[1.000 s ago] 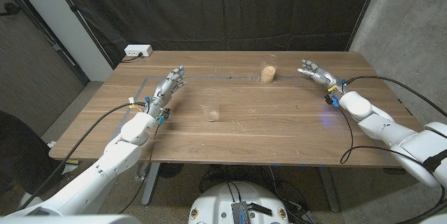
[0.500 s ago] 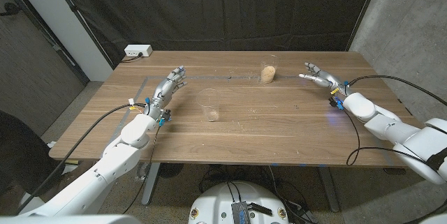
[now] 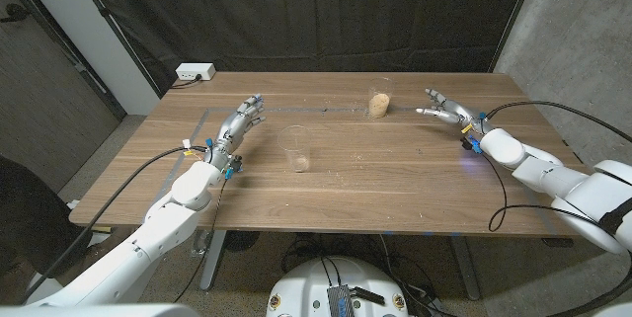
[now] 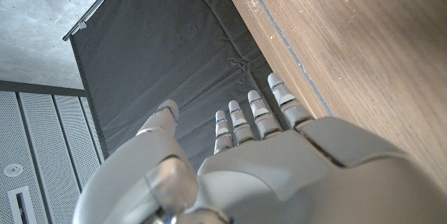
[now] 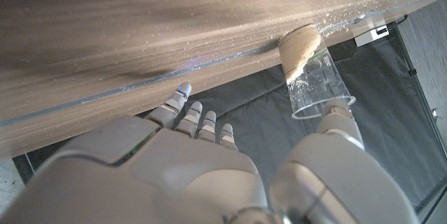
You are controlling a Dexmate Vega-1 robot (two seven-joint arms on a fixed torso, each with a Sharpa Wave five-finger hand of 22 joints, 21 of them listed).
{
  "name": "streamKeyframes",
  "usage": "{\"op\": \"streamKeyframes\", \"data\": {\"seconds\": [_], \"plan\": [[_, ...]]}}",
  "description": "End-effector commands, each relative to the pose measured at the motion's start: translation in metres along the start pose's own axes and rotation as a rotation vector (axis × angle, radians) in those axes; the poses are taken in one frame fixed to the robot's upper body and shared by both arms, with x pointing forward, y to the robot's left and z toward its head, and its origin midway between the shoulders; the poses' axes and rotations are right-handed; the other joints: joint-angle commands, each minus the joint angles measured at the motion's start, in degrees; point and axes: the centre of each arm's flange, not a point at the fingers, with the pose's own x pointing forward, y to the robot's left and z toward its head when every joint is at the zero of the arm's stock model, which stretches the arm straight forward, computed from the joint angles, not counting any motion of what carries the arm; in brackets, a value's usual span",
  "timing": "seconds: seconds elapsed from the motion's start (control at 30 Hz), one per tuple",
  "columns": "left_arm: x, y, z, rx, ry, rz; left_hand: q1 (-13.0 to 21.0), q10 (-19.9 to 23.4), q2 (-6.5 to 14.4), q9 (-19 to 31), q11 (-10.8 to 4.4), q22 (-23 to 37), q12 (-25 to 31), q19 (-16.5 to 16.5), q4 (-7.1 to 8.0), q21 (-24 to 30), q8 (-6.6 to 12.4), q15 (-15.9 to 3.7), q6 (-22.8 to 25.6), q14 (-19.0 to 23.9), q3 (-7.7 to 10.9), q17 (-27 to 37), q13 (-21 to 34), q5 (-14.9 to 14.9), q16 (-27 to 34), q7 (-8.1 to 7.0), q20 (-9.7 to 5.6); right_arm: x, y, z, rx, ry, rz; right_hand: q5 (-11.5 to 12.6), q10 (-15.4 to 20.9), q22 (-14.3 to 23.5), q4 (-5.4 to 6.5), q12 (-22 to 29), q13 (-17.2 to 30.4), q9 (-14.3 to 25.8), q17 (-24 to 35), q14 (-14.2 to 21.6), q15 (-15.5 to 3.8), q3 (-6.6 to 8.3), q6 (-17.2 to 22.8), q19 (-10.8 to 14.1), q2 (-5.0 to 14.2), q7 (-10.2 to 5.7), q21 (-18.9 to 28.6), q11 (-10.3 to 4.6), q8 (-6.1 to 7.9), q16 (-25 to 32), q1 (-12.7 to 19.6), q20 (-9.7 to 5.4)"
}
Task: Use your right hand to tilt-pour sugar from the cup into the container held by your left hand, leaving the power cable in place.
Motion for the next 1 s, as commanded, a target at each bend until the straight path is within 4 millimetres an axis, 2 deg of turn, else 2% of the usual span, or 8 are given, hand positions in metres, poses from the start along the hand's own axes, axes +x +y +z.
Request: {"op": "streamKeyframes", "data": {"seconds": [0.03,0.67,1.0], "plan": [[0.002,-0.005,-0.003,0.008,0.012,-0.017,-0.2,0.6,0.0,0.1,-0.2,0.2,0.0,0.5,0.2,0.3,0.04,-4.2,0.5,0.6,0.45,0.1,0.1,0.2,0.0,-0.1,0.11,0.011,0.009,0.003,-0.116,0.019,0.035,0.6,-0.7,0.3,-0.26,0.0,0.1,0.1,0.0,-0.7,-1.75,0.07,-0.5,-0.2,-0.04,-0.01,-0.2,0.18,0.15,0.0,1.2,-0.24],[0.011,-0.003,-0.003,0.006,0.006,-0.036,-0.3,0.5,0.1,0.1,-0.25,0.2,-0.2,0.9,0.21,0.4,-0.06,-4.31,0.6,0.4,0.53,0.1,0.1,0.2,-0.2,-0.13,-0.21,0.029,0.012,0.029,-0.124,-0.048,0.075,0.9,-1.1,0.4,-0.19,0.2,0.3,0.1,0.0,-1.4,-1.18,0.19,-0.6,-0.5,0.18,-0.01,-0.7,0.87,0.55,0.1,2.4,-0.37],[0.013,0.003,-0.004,0.001,0.001,-0.042,-0.2,0.5,0.1,0.1,-0.21,0.2,-0.3,0.8,0.19,0.3,-0.12,-4.41,0.6,0.4,0.58,0.0,0.2,0.2,-0.2,-0.08,-0.25,0.045,0.018,0.048,-0.11,-0.074,0.141,1.0,-1.2,0.4,-0.08,0.3,0.3,0.1,0.0,-1.4,-1.21,0.13,-0.6,-0.5,0.16,0.12,-0.8,1.05,0.69,0.2,2.5,-0.27]]}}
